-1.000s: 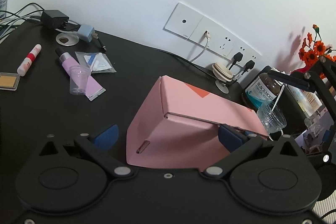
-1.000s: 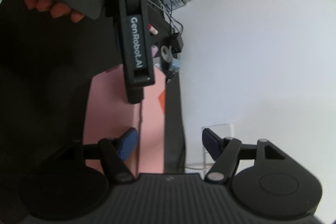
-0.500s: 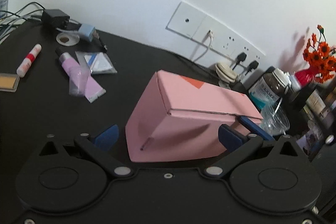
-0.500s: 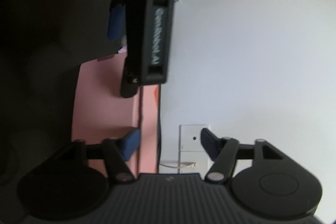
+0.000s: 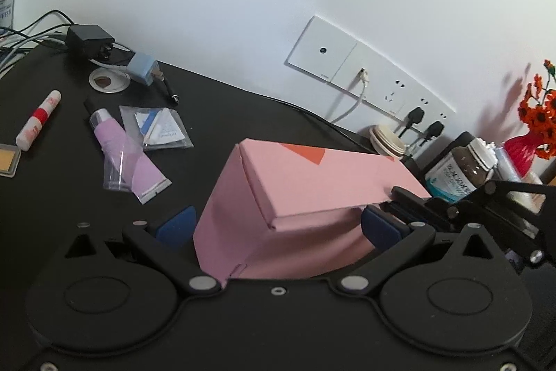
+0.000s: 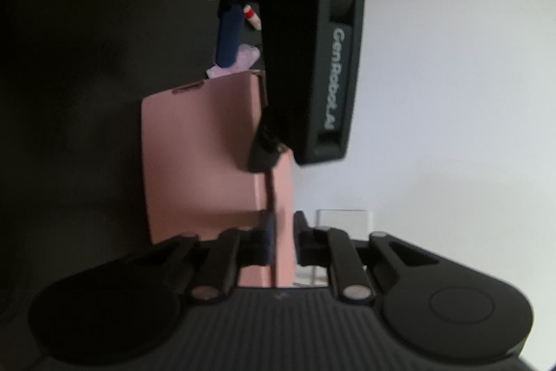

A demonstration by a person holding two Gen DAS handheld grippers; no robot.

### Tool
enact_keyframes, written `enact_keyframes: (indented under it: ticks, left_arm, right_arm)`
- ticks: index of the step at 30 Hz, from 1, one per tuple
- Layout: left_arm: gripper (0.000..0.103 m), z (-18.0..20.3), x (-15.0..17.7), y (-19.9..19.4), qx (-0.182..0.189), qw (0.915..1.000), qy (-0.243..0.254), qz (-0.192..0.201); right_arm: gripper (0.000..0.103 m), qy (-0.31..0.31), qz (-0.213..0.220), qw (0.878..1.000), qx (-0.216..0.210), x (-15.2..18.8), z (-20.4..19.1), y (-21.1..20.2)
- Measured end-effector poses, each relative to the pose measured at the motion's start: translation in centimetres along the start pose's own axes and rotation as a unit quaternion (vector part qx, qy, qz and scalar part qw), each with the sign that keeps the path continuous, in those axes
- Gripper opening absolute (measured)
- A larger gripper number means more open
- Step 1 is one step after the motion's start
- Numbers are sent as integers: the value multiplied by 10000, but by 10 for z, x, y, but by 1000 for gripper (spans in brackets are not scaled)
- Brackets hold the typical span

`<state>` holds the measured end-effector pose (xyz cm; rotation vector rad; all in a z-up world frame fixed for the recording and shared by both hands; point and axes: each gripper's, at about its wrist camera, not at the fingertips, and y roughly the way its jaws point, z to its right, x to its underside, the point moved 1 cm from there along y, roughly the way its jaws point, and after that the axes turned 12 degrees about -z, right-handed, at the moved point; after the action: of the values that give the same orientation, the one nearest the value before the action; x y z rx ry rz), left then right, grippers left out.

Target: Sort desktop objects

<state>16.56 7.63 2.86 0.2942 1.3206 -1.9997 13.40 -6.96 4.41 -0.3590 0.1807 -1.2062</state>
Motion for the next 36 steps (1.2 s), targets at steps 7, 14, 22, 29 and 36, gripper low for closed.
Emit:
enact_keyframes:
  ticks: [7, 14, 22, 29, 36]
  left_arm:
    - [103, -5, -7, 12, -313, 9992, -206, -145]
    - [103, -2, -18, 3, -70, 9997, -134, 175]
    - [103, -11, -22, 11, -176, 9993, -304, 152]
    - [103, -15, -30, 22, -463, 9985, -294, 11]
    - [103, -15, -33, 22, -328, 9992, -240, 53]
  right_arm:
    - [2, 386, 134, 9992, -37, -2, 19, 2]
    - [2, 513, 78, 9985, -147, 0, 46, 9]
    - [25, 460, 402, 9968, -514, 0, 57, -1]
    - [25, 609, 347, 9962, -526, -4, 66, 7]
    - [25, 646, 277, 9965, -461, -8, 80, 11]
